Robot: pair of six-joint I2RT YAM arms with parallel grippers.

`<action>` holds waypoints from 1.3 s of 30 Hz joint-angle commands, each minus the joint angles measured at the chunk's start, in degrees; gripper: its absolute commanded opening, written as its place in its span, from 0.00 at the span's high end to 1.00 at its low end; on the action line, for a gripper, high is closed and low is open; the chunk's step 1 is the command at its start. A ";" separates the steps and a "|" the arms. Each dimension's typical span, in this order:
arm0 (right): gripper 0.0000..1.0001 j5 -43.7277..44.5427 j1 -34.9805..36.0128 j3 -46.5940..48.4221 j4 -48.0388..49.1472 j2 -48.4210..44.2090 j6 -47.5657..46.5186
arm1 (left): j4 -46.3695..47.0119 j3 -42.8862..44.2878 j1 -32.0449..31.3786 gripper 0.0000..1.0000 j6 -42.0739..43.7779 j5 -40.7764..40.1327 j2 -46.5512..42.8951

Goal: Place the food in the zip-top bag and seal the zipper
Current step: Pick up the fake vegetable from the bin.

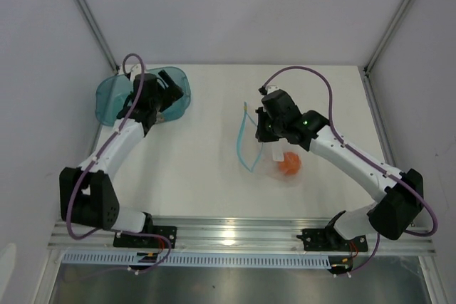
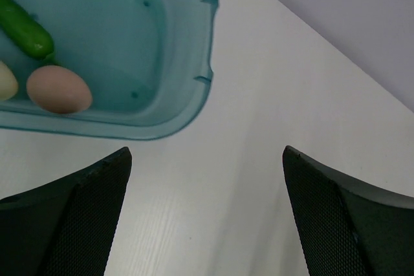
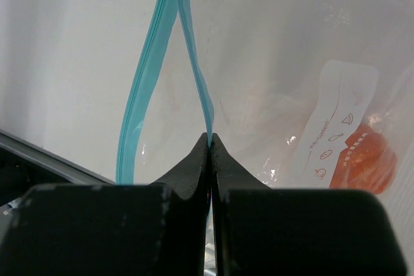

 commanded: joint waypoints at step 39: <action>1.00 -7.37 -5.00 -4.01 6.94 6.46 -3.76 | -37.77 60.18 23.18 0.18 -24.96 -0.72 54.60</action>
